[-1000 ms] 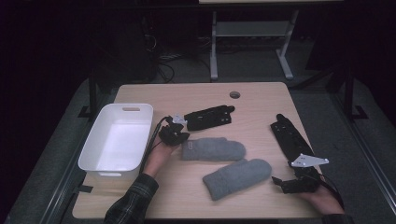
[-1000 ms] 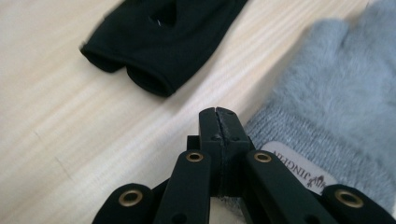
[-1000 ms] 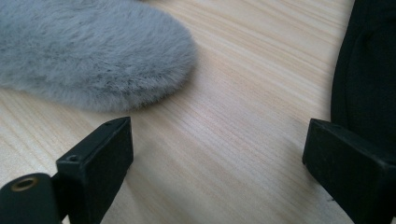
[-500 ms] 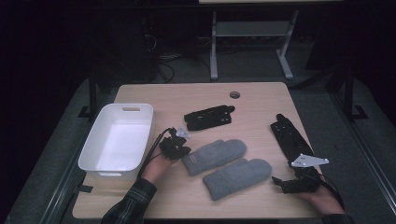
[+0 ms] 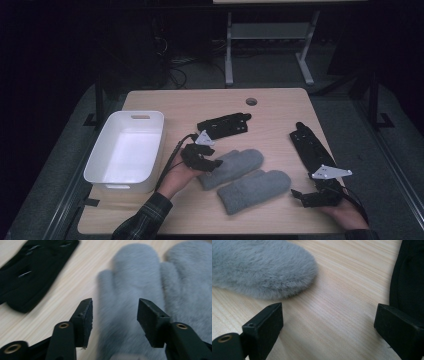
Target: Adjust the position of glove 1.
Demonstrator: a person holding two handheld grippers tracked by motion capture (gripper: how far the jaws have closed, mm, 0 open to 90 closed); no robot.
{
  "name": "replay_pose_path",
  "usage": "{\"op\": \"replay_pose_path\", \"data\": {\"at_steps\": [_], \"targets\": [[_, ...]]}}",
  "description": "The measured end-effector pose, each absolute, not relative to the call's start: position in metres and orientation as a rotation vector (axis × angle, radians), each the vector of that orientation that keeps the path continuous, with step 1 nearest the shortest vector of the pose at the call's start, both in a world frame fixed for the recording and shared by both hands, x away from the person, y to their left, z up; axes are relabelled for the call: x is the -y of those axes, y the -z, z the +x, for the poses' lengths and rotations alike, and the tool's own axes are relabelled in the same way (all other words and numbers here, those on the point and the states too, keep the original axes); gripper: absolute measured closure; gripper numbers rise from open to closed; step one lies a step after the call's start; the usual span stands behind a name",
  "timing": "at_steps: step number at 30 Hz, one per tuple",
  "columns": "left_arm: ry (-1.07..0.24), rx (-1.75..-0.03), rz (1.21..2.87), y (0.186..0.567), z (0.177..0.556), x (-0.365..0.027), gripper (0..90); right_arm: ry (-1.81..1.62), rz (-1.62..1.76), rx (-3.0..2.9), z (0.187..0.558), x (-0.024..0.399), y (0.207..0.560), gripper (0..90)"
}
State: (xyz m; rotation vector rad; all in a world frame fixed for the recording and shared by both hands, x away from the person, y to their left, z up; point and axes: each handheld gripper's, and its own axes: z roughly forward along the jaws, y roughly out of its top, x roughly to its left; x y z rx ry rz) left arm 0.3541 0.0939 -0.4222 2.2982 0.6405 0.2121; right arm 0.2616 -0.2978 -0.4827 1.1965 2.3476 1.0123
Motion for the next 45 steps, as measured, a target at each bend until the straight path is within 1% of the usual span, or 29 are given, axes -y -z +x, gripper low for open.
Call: {"op": "replay_pose_path", "data": {"at_steps": [2, 3, 5, 10, 13, 19, 20, 22, 32, 33, 37, 43, 44, 45], "targets": [[-0.187, -0.586, 2.319, 0.425, 0.354, -0.082, 36.8, -1.012, 1.197, -2.348, 0.262, 0.298, 0.483, 8.3], [-0.181, -0.572, 2.327, 0.427, 0.353, -0.078, 35.3, -1.012, 1.198, -2.347, 0.262, 0.298, 0.483, 8.3], [-0.199, -0.548, 2.353, 0.431, 0.353, -0.069, 28.4, -1.012, 1.199, -2.347, 0.262, 0.298, 0.483, 8.3], [-0.187, -0.532, 2.396, 0.441, 0.354, -0.06, 17.9, -1.013, 1.199, -2.347, 0.262, 0.298, 0.483, 8.3], [-0.182, -0.541, 2.416, 0.447, 0.356, -0.059, 15.2, -1.012, 1.199, -2.347, 0.262, 0.298, 0.483, 8.3], [-0.134, -0.571, 2.467, 0.462, 0.36, -0.058, 15.8, -1.012, 1.199, -2.347, 0.262, 0.298, 0.483, 8.3], [-0.137, -0.569, 2.461, 0.462, 0.36, -0.058, 16.9, -1.012, 1.199, -2.347, 0.262, 0.298, 0.483, 8.3], [-0.126, -0.565, 2.461, 0.46, 0.36, -0.059, 22.5, -1.012, 1.199, -2.347, 0.262, 0.298, 0.483, 8.3], [-0.076, -0.609, 2.426, 0.455, 0.364, -0.066, 56.3, -1.012, 1.198, -2.347, 0.262, 0.298, 0.483, 8.3], [-0.054, -0.628, 2.408, 0.454, 0.366, -0.069, 59.1, -1.012, 1.199, -2.347, 0.262, 0.298, 0.483, 8.3], [-0.022, -0.651, 2.391, 0.451, 0.367, -0.072, 63.5, -1.012, 1.198, -2.347, 0.262, 0.298, 0.483, 8.3], [0.021, -0.711, 2.345, 0.44, 0.368, -0.079, 65.0, -1.013, 1.199, -2.347, 0.262, 0.298, 0.483, 8.3], [0.029, -0.729, 2.306, 0.435, 0.367, -0.08, 65.5, -1.013, 1.199, -2.347, 0.262, 0.298, 0.483, 8.3], [0.033, -0.729, 2.301, 0.432, 0.366, -0.081, 65.7, -1.013, 1.199, -2.347, 0.262, 0.298, 0.483, 8.3]]}}
